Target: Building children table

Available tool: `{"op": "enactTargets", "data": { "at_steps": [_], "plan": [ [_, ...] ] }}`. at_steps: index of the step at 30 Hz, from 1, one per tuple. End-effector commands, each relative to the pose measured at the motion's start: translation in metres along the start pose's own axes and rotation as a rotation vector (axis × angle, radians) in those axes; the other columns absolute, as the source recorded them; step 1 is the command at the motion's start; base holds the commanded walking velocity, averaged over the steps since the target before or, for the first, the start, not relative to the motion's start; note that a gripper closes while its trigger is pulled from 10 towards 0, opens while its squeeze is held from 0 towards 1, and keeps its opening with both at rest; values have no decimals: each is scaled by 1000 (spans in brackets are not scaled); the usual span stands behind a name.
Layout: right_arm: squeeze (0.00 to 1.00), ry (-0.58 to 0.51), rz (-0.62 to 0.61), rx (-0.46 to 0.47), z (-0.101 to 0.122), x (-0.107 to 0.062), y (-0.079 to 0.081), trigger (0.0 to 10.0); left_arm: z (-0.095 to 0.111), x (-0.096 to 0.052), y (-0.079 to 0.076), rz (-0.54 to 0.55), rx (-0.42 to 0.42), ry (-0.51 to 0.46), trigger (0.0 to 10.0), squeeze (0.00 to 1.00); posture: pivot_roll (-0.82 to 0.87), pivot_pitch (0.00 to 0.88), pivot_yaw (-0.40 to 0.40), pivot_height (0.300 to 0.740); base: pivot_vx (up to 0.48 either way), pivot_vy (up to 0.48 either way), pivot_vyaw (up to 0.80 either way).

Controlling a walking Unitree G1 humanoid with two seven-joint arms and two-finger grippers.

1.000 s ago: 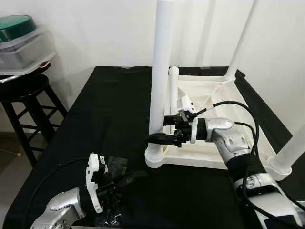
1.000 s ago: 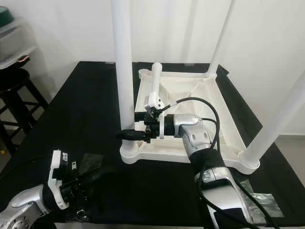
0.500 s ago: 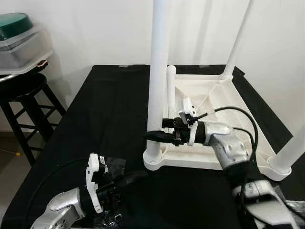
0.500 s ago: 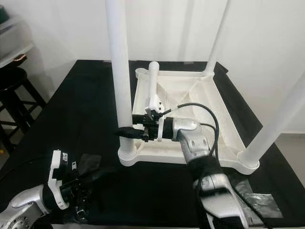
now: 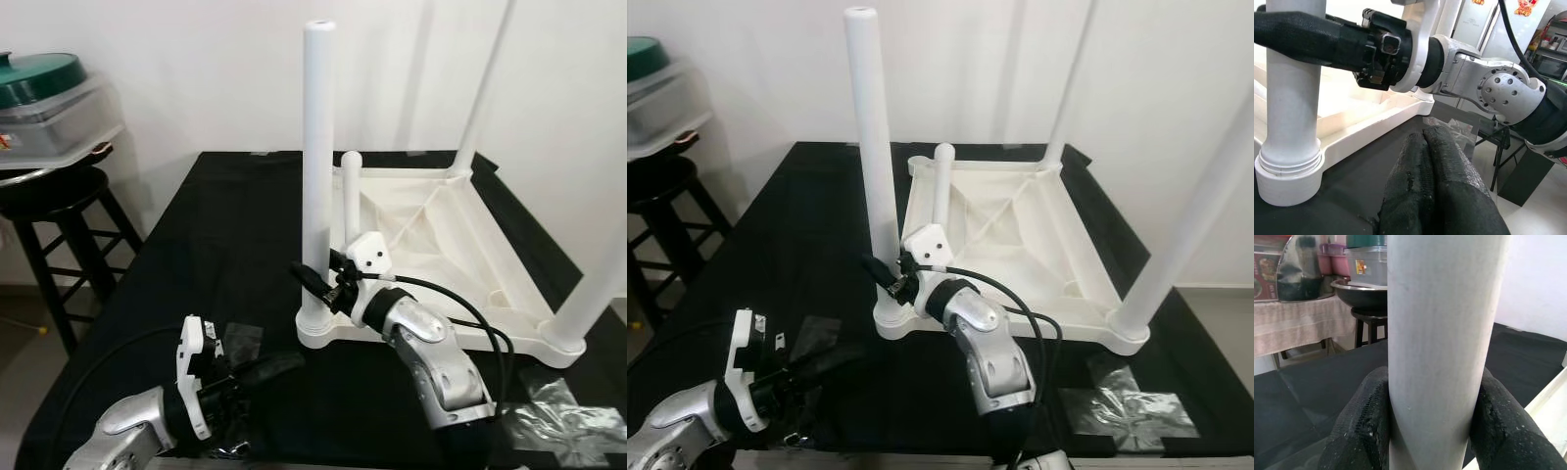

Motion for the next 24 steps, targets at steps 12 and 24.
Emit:
{"op": "enactTargets", "data": {
  "at_steps": [12, 24],
  "plan": [
    [1000, 24, 272, 10, 23, -3, 7, 10000, 0, 0, 2, 4, 9, 7, 10000, 0, -13, 32, -13, 740, 0, 0, 0],
    [0, 218, 640, -188, 33, -16, -7, 10000, 0, 0, -1, 5, 10, 7, 10000, 0, 23, 40, -14, 740, 0, 0, 0]
  ]
}}
Point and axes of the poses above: a point about 5 cm out from each wrist's last joint towards the gripper, its own x axis pointing out of the wrist towards the gripper, its own z axis along the axis of the wrist's last joint, y = z × x, the point moved 3 cm from there along x, pointing out of the wrist towards the gripper, and after that the axes turned 12 degrees about x, right-handed, at the moved point
